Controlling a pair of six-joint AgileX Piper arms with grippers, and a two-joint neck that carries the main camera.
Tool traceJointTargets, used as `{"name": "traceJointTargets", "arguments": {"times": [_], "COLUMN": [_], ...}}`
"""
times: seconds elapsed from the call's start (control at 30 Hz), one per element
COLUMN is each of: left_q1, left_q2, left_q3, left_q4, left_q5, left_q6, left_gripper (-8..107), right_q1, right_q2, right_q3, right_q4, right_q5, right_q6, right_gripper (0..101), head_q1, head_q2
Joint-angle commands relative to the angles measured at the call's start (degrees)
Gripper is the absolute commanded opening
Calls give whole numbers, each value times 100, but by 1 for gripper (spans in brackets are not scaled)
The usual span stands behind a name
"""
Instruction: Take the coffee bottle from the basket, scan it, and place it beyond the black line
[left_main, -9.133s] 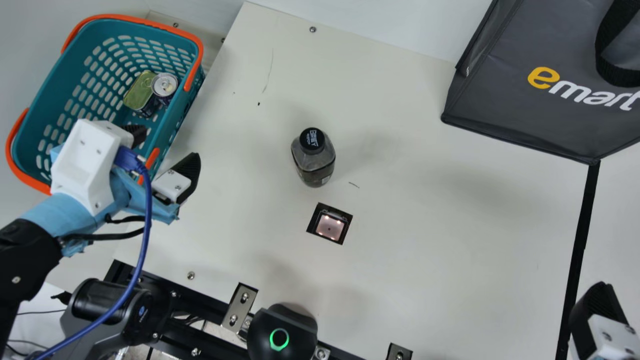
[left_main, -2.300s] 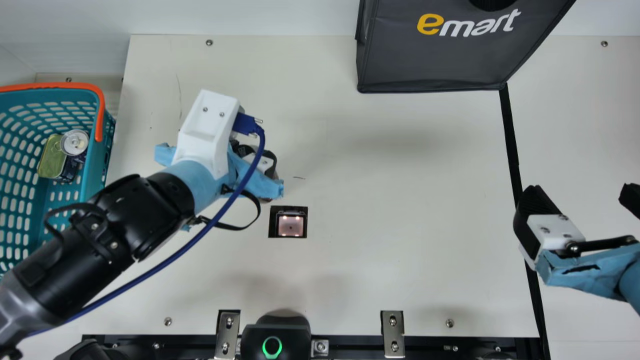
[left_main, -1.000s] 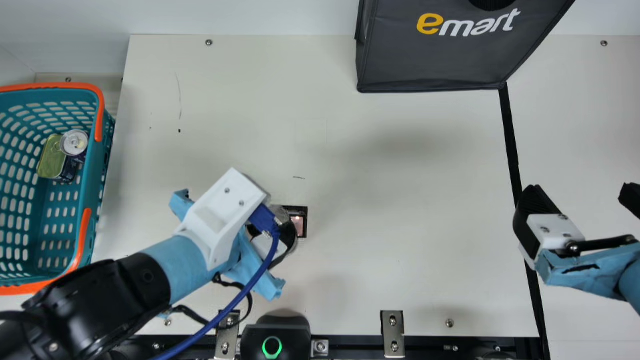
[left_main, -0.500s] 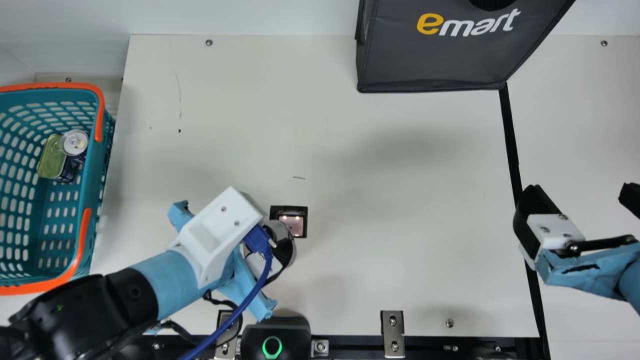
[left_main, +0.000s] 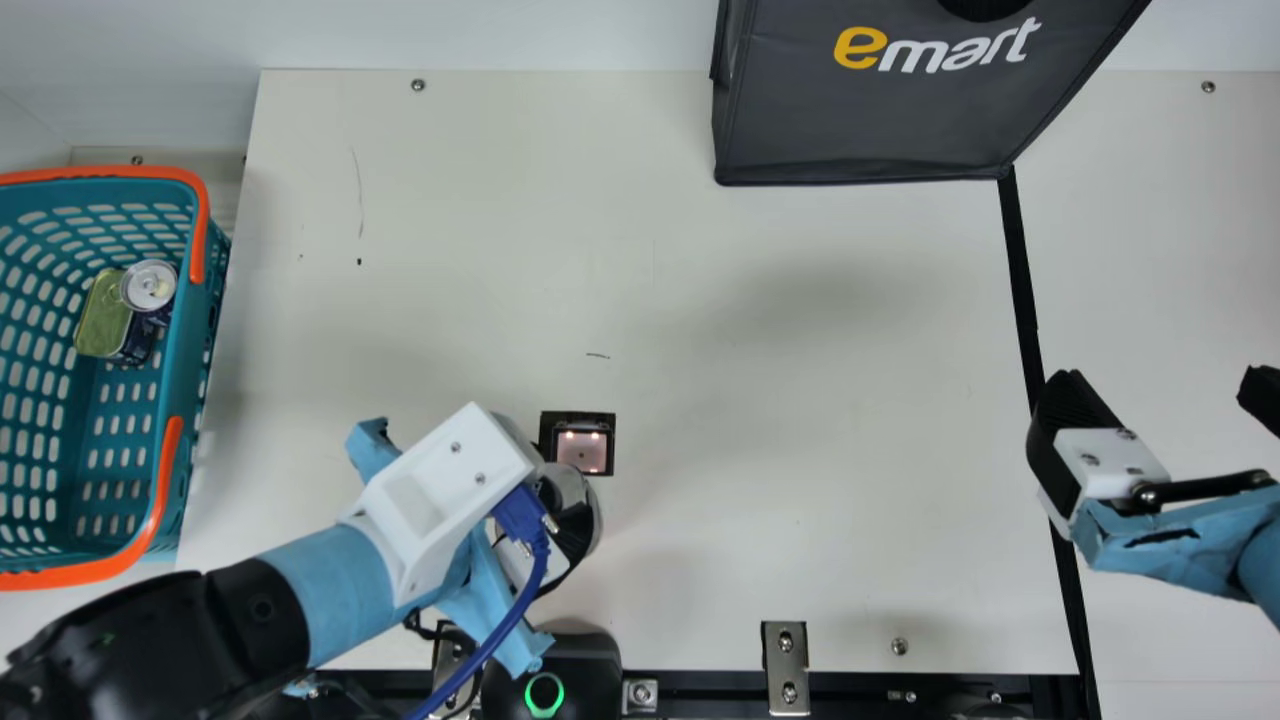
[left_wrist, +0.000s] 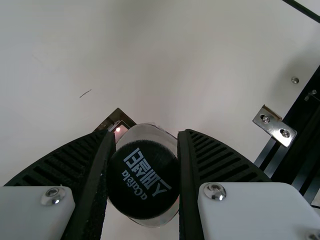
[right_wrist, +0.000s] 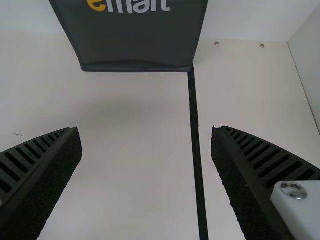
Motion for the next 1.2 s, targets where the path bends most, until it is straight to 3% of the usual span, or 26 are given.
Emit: {"name": "traceJointTargets", "arguments": {"times": [0.0, 0.47, 1.17], "left_q1": [-12, 5, 422], "left_q2": [-11, -29, -153], "left_q3": [-10, -94, -183], "left_q4": [1, -38, -793], "left_q5": [10, 27, 114], "left_q6": [14, 242, 1681], "left_gripper": [10, 10, 10], "right_q1": [0, 0, 0], "right_q2": [0, 0, 0], "right_q3": [0, 0, 0], "right_q4": [0, 0, 0], "right_q5": [0, 0, 1], "right_q6": [0, 0, 0], "right_gripper": [91, 91, 91], "head_q1": [-148, -148, -148], "head_q2": [18, 18, 18]}}
